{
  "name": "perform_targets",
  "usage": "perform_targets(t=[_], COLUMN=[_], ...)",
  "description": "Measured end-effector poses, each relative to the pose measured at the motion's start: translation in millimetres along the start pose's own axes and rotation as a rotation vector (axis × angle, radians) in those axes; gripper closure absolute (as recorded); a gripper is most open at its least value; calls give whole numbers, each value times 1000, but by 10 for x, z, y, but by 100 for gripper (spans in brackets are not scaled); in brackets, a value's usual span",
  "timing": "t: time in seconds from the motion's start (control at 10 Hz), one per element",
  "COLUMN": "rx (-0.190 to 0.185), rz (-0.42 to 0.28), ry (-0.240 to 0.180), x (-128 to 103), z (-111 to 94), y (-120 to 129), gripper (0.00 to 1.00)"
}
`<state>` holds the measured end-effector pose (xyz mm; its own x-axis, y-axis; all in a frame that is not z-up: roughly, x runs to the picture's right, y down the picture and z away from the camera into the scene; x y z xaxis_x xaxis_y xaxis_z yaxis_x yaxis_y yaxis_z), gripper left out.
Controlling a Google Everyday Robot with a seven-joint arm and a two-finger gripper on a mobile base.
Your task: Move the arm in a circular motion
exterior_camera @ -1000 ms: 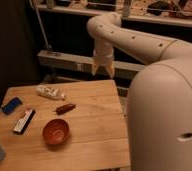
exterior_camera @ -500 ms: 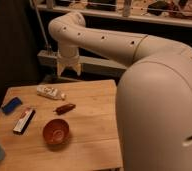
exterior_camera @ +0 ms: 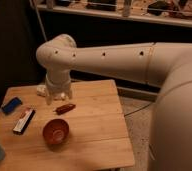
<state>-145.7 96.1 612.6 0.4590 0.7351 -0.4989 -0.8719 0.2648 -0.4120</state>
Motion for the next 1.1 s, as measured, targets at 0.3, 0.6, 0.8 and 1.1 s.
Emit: perform_targets(t=[0.3, 0.6, 0.8, 1.1], rx=[47, 62, 71, 90], rz=[4, 164, 343, 647], ry=[66, 112, 109, 41], x=[821, 1343, 1514, 1535], z=[228, 374, 377, 259], y=[-105, -536, -1149, -2348], gripper=[35, 35, 35, 35])
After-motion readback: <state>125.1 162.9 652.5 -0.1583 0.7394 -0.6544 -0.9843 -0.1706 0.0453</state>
